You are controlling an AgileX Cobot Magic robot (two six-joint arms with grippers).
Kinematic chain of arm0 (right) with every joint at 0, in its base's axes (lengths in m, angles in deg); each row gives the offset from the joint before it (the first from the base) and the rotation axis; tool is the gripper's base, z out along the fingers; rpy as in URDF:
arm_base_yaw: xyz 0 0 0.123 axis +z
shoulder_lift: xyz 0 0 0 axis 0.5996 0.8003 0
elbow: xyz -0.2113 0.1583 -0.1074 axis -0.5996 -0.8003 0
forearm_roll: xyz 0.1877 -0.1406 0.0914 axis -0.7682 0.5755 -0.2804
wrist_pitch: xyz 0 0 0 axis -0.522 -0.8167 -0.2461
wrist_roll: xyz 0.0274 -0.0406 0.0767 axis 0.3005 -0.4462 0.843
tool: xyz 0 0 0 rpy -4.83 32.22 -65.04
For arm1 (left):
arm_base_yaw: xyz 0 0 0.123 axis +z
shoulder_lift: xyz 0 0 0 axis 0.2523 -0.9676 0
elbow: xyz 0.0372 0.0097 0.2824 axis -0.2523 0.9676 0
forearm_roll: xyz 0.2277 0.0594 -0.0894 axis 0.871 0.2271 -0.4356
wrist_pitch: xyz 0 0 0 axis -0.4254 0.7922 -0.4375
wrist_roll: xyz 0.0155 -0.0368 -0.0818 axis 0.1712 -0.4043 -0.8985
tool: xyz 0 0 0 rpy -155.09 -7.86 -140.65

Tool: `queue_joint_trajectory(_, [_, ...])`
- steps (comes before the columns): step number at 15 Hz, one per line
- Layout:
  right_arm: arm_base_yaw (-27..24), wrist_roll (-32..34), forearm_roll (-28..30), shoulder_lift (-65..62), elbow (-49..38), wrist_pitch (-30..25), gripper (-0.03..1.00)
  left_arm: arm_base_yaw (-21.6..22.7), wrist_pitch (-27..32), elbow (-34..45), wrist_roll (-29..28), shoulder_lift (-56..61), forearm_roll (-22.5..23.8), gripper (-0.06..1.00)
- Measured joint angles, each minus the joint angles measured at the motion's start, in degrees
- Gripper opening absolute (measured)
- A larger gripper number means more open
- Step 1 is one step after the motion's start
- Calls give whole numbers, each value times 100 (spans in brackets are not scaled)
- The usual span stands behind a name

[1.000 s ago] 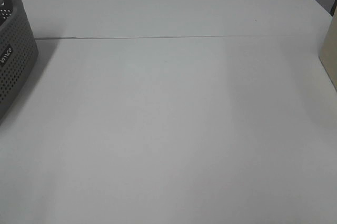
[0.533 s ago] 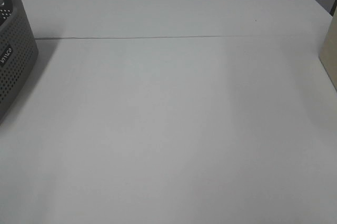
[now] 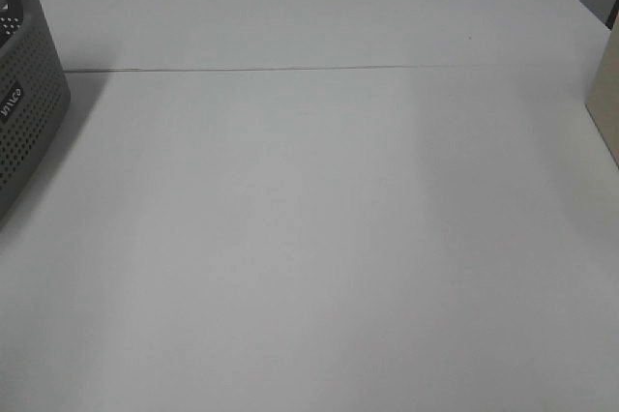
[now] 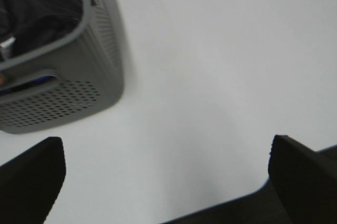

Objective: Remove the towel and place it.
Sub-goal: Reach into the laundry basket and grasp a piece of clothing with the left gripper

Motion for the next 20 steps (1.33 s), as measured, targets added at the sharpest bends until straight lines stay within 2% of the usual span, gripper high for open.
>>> queue_joint_trajectory(2, [0, 0, 0, 0, 0, 0, 77, -11, 11, -590, 103, -573, 819, 99])
queue_joint_trajectory(3, [0, 0, 0, 0, 0, 0, 77, -23, 23, -1014, 424, -1020, 1054, 99])
queue_joint_trajectory(6, [0, 0, 0, 0, 0, 0, 77, -23, 29, -1616, 1278, -2177, 1008, 99])
queue_joint_trajectory(8, [0, 0, 0, 0, 0, 0, 77, -23, 29, -1948, 1639, -2807, 1043, 98])
queue_joint_trajectory(10, [0, 0, 0, 0, 0, 0, 77, -23, 34, -2515, 2011, -3833, 1289, 98])
queue_joint_trajectory(11, [0, 0, 0, 0, 0, 0, 77, -23, 34, -3197, 2212, -4830, 1461, 98])
queue_joint_trajectory(14, [0, 0, -6, 0, 0, 0, 77, 132, 23, -4016, 2521, -6171, 1392, 98])
queue_joint_trajectory(16, [0, 0, -6, 0, 0, 0, 77, 544, 11, -4584, 2716, -7156, 1026, 95])
queue_joint_trajectory(19, [0, 0, -6, 0, 0, 0, 77, 1066, 6, -4985, 3037, -8188, 590, 94])
queue_joint_trajectory(20, [0, 0, -6, 0, 0, 0, 77, 1530, 0, -5191, 3254, -8709, 435, 94])
